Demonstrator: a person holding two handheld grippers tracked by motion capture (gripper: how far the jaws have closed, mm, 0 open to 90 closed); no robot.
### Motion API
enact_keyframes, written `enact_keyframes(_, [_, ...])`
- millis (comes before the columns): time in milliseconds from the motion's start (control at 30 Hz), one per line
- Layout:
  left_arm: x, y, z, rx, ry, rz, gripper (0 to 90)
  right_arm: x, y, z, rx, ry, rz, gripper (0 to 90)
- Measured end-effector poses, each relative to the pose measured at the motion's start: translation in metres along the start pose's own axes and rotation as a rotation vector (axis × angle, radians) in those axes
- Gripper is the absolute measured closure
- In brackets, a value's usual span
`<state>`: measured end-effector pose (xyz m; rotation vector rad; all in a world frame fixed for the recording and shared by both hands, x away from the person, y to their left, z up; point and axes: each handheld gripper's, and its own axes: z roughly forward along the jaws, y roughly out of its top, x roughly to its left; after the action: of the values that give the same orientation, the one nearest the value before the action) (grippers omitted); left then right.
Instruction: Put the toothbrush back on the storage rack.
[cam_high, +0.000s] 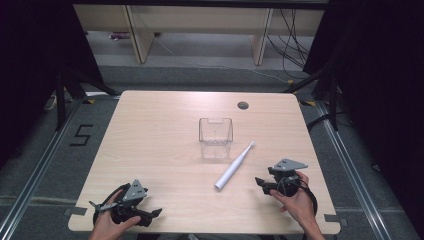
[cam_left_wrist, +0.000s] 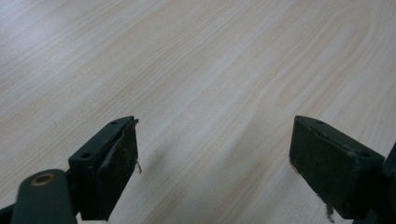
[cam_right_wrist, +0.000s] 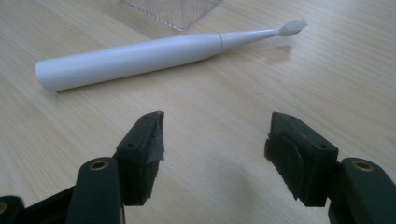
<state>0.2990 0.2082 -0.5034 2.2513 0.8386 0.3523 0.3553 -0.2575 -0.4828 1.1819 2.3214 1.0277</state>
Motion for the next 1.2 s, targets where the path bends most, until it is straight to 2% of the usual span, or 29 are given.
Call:
enact_keyframes(33, [0.0, 0.0, 0.0, -0.001, -0.001, 0.0, 15.1, 0.002, 0.004, 0.003, 0.009, 0.01, -0.018, 41.5])
enact_keyframes(100, [0.0, 0.0, 0.0, 0.001, 0.001, -0.008, 15.1, 0.003, 0.006, 0.003, 0.006, 0.013, -0.03, 42.9])
enact_keyframes(167, [0.0, 0.0, 0.0, -0.003, -0.001, -0.007, 15.1, 0.008, 0.009, 0.004, 0.032, 0.025, -0.022, 49.8])
enact_keyframes(267, [0.0, 0.0, 0.0, 0.0, -0.001, -0.002, 15.1, 0.011, 0.014, 0.006, 0.03, 0.03, -0.059, 57.6])
enact_keyframes(333, [0.0, 0.0, 0.0, -0.002, 0.0, -0.008, 15.1, 0.015, 0.018, 0.006, 0.041, 0.041, -0.047, 62.6])
enact_keyframes(400, [0.0, 0.0, 0.0, -0.002, -0.001, -0.007, 15.1, 0.019, 0.022, 0.009, 0.035, 0.047, -0.059, 67.6])
enact_keyframes(467, [0.0, 0.0, 0.0, 0.0, -0.001, -0.001, 15.1, 0.02, 0.026, 0.013, 0.029, 0.063, -0.101, 71.4])
enact_keyframes(500, [0.0, 0.0, 0.0, -0.001, -0.001, -0.003, 15.1, 0.023, 0.027, 0.015, 0.043, 0.062, -0.088, 73.6])
enact_keyframes(567, [0.0, 0.0, 0.0, 0.004, -0.008, -0.001, 15.1, 0.026, 0.03, 0.018, 0.049, 0.071, -0.109, 77.6])
enact_keyframes(600, [0.0, -0.001, 0.0, 0.001, -0.008, -0.005, 15.1, 0.029, 0.035, 0.024, 0.042, 0.093, -0.136, 81.4])
enact_keyframes(633, [0.0, -0.001, 0.0, 0.002, -0.008, -0.003, 15.1, 0.029, 0.035, 0.024, 0.042, 0.093, -0.136, 81.4])
enact_keyframes(667, [0.0, 0.0, 0.0, 0.001, -0.008, -0.003, 15.1, 0.034, 0.039, 0.028, 0.028, 0.093, -0.161, 84.7])
enact_keyframes(733, [0.0, 0.0, 0.0, -0.001, -0.003, -0.004, 15.1, 0.036, 0.041, 0.029, 0.046, 0.102, -0.152, 86.0])
enact_keyframes(767, [0.0, 0.0, 0.0, -0.001, -0.003, -0.002, 15.1, 0.037, 0.043, 0.031, 0.046, 0.115, -0.174, 87.7])
enact_keyframes(800, [0.0, 0.0, 0.0, -0.002, -0.008, -0.005, 15.1, 0.041, 0.046, 0.036, 0.041, 0.131, -0.172, 89.0])
enact_keyframes(867, [0.0, -0.001, 0.0, 0.001, -0.009, -0.006, 15.1, 0.042, 0.048, 0.037, 0.057, 0.132, -0.16, 89.4])
enact_keyframes(933, [0.0, -0.001, 0.0, 0.0, -0.009, -0.007, 15.1, 0.046, 0.052, 0.045, 0.038, 0.136, -0.181, 90.0])
enact_keyframes(1000, [0.0, 0.0, 0.0, 0.0, -0.009, -0.006, 15.1, 0.047, 0.054, 0.046, 0.054, 0.147, -0.196, 90.0])
enact_keyframes(1033, [0.0, 0.0, 0.0, 0.0, -0.01, -0.004, 15.1, 0.048, 0.056, 0.049, 0.044, 0.147, -0.211, 90.0])
enact_keyframes(1067, [0.0, -0.001, 0.0, 0.002, -0.01, -0.003, 15.1, 0.052, 0.058, 0.051, 0.041, 0.142, -0.194, 90.0])
enact_keyframes(1167, [0.0, -0.001, 0.001, -0.003, -0.002, -0.017, 15.1, 0.056, 0.061, 0.054, 0.057, 0.152, -0.194, 90.0])
enact_keyframes(1200, [0.0, -0.001, 0.001, -0.002, -0.001, -0.013, 15.0, 0.056, 0.063, 0.057, 0.051, 0.153, -0.212, 90.0])
